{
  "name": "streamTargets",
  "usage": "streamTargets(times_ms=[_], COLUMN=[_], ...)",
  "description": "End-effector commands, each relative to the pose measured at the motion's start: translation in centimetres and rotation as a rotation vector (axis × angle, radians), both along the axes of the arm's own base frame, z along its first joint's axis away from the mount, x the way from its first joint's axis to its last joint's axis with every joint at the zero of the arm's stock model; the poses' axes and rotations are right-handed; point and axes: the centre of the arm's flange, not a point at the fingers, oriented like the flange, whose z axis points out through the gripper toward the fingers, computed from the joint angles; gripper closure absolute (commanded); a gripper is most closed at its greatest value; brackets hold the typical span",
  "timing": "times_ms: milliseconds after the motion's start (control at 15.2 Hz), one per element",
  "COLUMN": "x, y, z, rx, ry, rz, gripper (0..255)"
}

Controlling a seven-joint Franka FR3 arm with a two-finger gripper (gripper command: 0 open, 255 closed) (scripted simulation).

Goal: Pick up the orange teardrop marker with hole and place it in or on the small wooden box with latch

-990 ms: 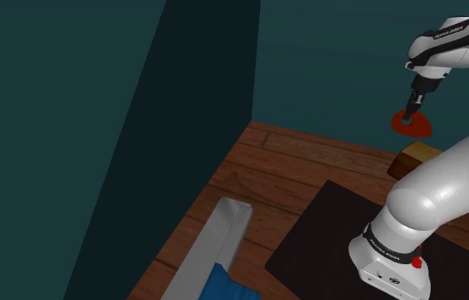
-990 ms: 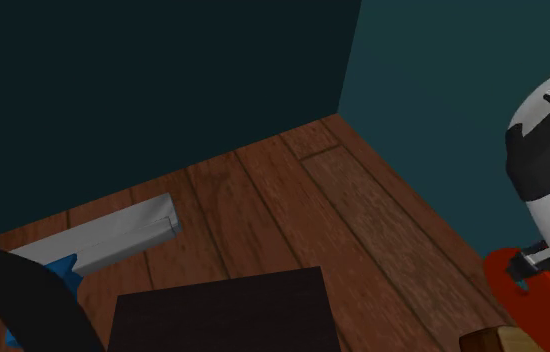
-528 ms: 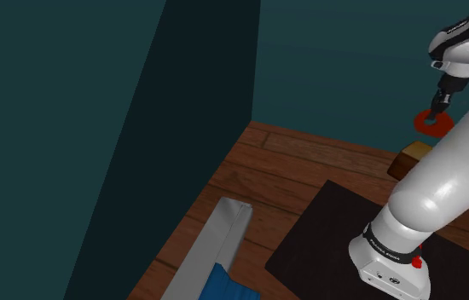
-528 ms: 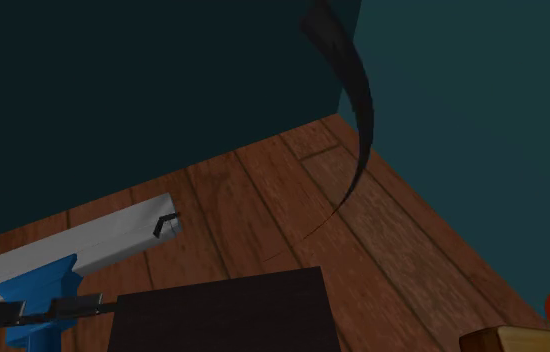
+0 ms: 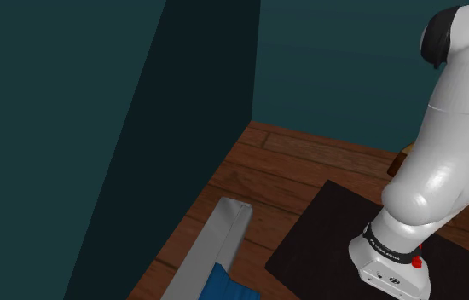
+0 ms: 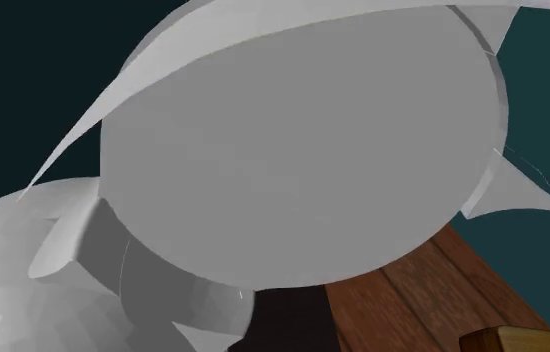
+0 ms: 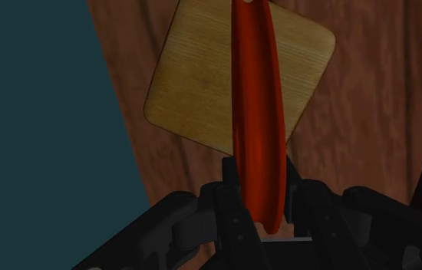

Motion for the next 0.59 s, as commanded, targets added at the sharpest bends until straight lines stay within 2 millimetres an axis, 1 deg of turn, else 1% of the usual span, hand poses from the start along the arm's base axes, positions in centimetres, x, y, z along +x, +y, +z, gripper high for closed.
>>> streamTargets(times_ms=[0,528], x=[-0.2,-0.2], y=[-0.2,-0.2], z=[-1.2,-5.4], rx=[-0.001,-0.001], ry=[-0.001,-0.001], rz=[0.0,0.0], gripper=[255,255])
